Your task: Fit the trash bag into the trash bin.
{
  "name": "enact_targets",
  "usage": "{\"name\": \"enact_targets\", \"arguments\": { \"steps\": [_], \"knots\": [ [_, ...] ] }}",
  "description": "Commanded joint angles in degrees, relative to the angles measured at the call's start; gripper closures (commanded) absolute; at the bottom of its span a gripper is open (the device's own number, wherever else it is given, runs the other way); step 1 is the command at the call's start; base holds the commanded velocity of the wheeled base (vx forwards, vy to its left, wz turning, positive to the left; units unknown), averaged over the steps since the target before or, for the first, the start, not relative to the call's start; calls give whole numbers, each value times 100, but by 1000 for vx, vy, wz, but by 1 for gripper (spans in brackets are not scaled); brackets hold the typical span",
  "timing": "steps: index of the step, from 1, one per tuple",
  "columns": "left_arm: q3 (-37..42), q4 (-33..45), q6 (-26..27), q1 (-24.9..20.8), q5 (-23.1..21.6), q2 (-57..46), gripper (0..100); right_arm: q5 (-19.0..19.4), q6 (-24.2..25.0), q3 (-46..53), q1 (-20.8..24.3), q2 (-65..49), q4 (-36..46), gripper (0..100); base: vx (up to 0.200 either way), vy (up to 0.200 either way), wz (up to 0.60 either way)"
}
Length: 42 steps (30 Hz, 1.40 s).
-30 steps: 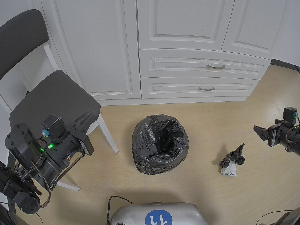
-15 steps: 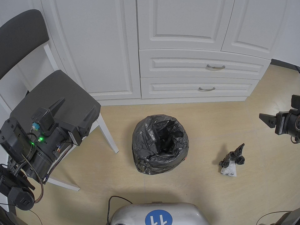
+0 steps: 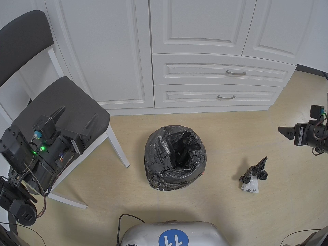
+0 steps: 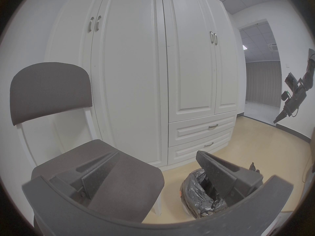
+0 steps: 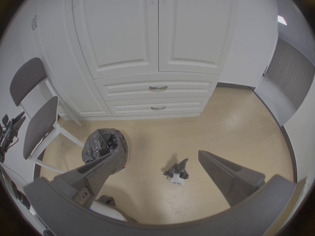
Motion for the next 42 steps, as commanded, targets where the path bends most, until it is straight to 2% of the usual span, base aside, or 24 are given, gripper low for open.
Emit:
{"name": "enact_targets", "arguments": {
  "steps": [1,4,8,17,20,22,24,30,33,36,38,42],
  "knots": [
    [-29,-12,8,98,3,66,0,710,109,-335,-860,1362,-6,0,0,0,0],
    [-82,-12,8,125,3,66,0,1149,118,-502,-1291,2170,-24,0,0,0,0],
    [-91,-47,43,177,3,31,0,1475,136,-774,-1633,3146,-199,0,0,0,0],
    [-91,-56,61,292,3,40,0,1519,153,-994,-1915,4842,-1140,0,0,0,0],
    [-91,-56,61,309,3,40,0,1519,259,-1389,-1976,5466,-1281,0,0,0,0],
    [-100,-56,79,380,3,57,0,1527,558,-2136,-1985,6108,-1175,0,0,0,0],
    [-108,-56,123,432,-5,57,0,1527,663,-2549,-1967,6450,-1034,0,0,0,0],
    [-196,-82,307,810,-5,57,0,1519,1217,-6039,-1844,8085,1321,0,0,0,0],
    [-249,-82,316,925,-5,66,0,1475,1384,-7206,-1809,8674,2235,0,0,0,0],
    [-267,-82,316,925,-5,75,0,1457,1313,-7206,-1880,8973,2341,0,0,0,0],
    [-275,-82,325,916,-14,136,0,1431,1331,-7206,-1985,9149,2007,0,0,0,0],
    [-249,-82,474,907,-5,163,0,1290,1436,-7206,-2038,9184,2165,0,0,0,0]
  ]
}}
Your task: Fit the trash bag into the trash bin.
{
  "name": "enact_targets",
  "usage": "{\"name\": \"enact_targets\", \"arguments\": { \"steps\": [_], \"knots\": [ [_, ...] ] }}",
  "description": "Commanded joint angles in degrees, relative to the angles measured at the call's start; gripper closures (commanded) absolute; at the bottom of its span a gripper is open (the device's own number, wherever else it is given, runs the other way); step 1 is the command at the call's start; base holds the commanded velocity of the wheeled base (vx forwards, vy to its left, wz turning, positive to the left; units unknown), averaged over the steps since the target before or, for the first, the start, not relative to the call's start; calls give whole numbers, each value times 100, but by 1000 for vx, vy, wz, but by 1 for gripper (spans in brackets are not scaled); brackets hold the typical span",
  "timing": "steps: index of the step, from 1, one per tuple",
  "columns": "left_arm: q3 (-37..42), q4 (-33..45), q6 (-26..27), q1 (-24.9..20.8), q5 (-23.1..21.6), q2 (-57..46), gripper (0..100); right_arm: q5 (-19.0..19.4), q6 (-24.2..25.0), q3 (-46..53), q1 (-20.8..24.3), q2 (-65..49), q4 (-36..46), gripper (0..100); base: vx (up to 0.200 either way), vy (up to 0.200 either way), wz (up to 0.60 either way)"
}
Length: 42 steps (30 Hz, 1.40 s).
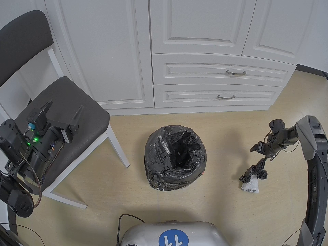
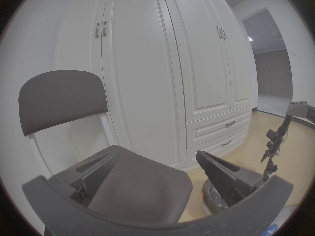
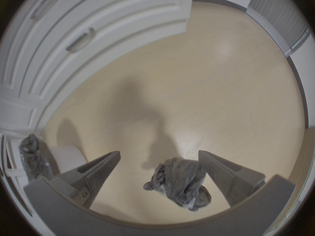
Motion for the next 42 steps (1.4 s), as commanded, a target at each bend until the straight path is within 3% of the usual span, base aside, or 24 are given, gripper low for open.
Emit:
{"name": "enact_targets", "arguments": {
  "steps": [1,8,17,18,31,33,36,41,42],
  "knots": [
    [-30,-19,175,188,3,103,0,-139,324,-1181,-113,1418,760,0,0,0,0],
    [-21,-19,175,188,3,59,0,-147,166,-1181,177,1515,804,0,0,0,0],
    [-13,-28,175,161,-6,209,0,-147,157,-1181,177,1515,812,0,0,0,0],
    [-13,-19,175,153,-6,209,0,-147,157,-1181,177,1515,812,100,0,0,0],
    [14,-28,184,153,3,191,0,-121,227,-1181,134,1040,751,100,0,0,0],
    [5,-28,184,153,-6,174,0,72,386,-331,177,-32,663,100,0,0,0],
    [5,-28,184,153,-23,174,0,670,412,751,476,-1130,153,100,0,0,0],
    [-4,-28,175,135,-14,191,0,723,298,2412,1012,-2686,-1183,100,0,0,0],
    [-4,-28,175,126,-23,191,0,705,236,3071,1223,-3275,-1842,100,0,0,0]
  ]
}}
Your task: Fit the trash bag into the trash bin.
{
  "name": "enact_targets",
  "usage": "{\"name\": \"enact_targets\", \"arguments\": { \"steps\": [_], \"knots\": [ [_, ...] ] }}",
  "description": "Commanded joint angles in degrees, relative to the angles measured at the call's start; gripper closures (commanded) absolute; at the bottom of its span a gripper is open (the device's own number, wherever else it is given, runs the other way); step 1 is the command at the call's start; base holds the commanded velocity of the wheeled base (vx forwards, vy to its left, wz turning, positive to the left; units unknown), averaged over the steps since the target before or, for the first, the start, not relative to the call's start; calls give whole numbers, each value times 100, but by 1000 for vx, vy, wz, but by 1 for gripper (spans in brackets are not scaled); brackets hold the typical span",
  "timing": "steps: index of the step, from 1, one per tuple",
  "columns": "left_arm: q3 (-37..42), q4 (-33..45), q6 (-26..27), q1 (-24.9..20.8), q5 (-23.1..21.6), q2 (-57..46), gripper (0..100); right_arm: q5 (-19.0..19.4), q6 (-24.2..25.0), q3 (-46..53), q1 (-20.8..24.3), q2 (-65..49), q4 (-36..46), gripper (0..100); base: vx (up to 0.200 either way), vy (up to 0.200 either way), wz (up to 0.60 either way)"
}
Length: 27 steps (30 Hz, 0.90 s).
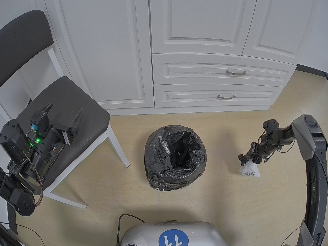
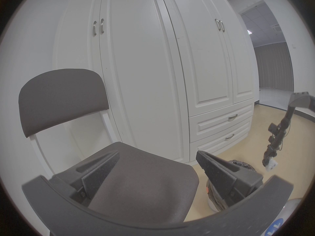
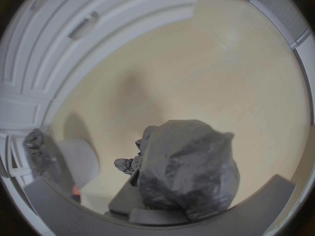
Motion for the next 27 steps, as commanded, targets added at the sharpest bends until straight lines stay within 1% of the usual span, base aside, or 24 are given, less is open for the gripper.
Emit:
{"name": "enact_targets", "arguments": {
  "steps": [1,3,4,5,6,7,8,11,12,14,16,18,19,20,21,23,25,27],
  "knots": [
    [-11,-1,-7,-23,-16,-1,0,383,-107,3171,963,-3428,-2191,100,0,0,0],
    [-38,-10,-7,-31,-25,-1,0,313,-221,3830,1253,-3964,-2868,100,0,0,0],
    [-46,-1,1,-31,-25,-19,0,278,-247,3962,1315,-4078,-3017,100,0,0,0],
    [-55,-1,1,-40,-34,-19,0,93,-344,4375,1570,-4439,-3571,100,0,0,0],
    [-55,-1,-7,-49,-42,-28,0,-47,-361,4577,1737,-4597,-3870,100,0,0,0],
    [-55,-1,1,-58,-42,-28,0,-83,-370,4612,1763,-4614,-3914,100,0,0,0],
    [-55,-10,-7,-58,-42,-45,0,-408,-370,4920,2185,-4843,-4529,100,0,0,0],
    [-73,-10,1,-84,-51,-45,0,-882,-326,5227,2871,-4825,-5373,100,0,0,0],
    [-73,-10,-7,-102,-51,-45,0,-970,-300,5298,3064,-4764,-5549,100,0,0,0],
    [-64,-10,-7,-163,-42,-37,0,-1067,-45,5377,3547,-4316,-6041,100,0,0,0],
    [-46,-1,-7,-181,-34,-37,0,-1137,307,5307,3899,-3806,-6515,100,0,0,0],
    [-20,-10,-7,-181,-34,-54,0,-1383,702,5052,4286,-3068,-7526,100,0,0,0],
    [-20,-10,-7,-181,-34,-63,0,-1506,781,4999,4400,-2795,-7904,100,0,0,0],
    [-20,-10,-7,-181,-34,-63,0,-1506,781,4999,4400,-2795,-7904,100,0,0,0],
    [-20,-10,-16,-172,-25,-81,0,-1559,799,4999,4514,-2206,-8669,100,0,0,0],
    [-38,-10,-16,-154,-25,-89,0,-1533,790,4937,4549,-1617,-9231,100,0,0,0],
    [-55,-10,-16,-146,-25,-89,0,-1454,799,4823,4549,-1160,-9495,100,0,0,0],
    [-64,-10,-16,-137,-25,-89,0,-1410,834,4603,4549,-818,-9539,100,0,0,0]
  ]
}}
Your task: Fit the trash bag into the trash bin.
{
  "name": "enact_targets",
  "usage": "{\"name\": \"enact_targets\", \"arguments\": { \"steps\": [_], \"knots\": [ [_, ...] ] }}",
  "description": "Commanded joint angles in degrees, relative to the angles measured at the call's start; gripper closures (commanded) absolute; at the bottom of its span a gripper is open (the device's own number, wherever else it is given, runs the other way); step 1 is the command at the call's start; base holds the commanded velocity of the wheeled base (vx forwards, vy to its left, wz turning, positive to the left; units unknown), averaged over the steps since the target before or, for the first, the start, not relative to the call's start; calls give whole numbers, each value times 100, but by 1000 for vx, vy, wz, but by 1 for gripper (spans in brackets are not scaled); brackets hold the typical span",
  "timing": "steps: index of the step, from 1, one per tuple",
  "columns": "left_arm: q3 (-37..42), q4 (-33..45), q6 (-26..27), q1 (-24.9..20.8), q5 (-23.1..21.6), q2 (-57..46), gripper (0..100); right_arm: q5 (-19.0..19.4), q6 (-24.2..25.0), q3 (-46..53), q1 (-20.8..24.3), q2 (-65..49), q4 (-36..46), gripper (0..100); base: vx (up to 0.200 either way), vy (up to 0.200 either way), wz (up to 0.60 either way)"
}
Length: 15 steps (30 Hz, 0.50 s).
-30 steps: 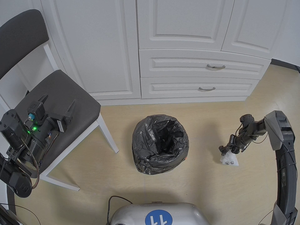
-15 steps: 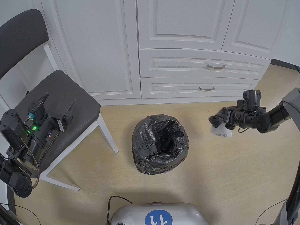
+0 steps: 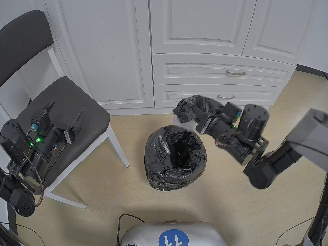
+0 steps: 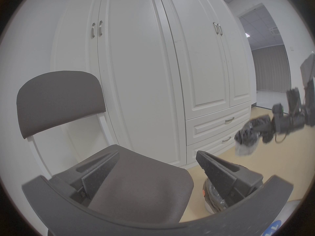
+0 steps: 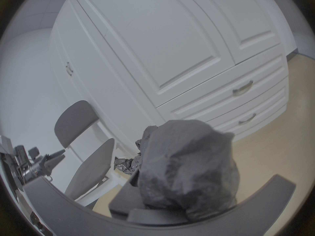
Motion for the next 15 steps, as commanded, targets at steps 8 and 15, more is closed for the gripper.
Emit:
{"name": "enact_targets", "arguments": {
  "steps": [8,15],
  "knots": [
    [-44,-6,-8,6,-1,-32,0,-193,899,-873,584,2781,-1380,100,0,0,0],
    [-26,-6,-16,24,-1,-14,0,-228,899,-1234,549,3177,-1318,100,0,0,0]
  ]
}}
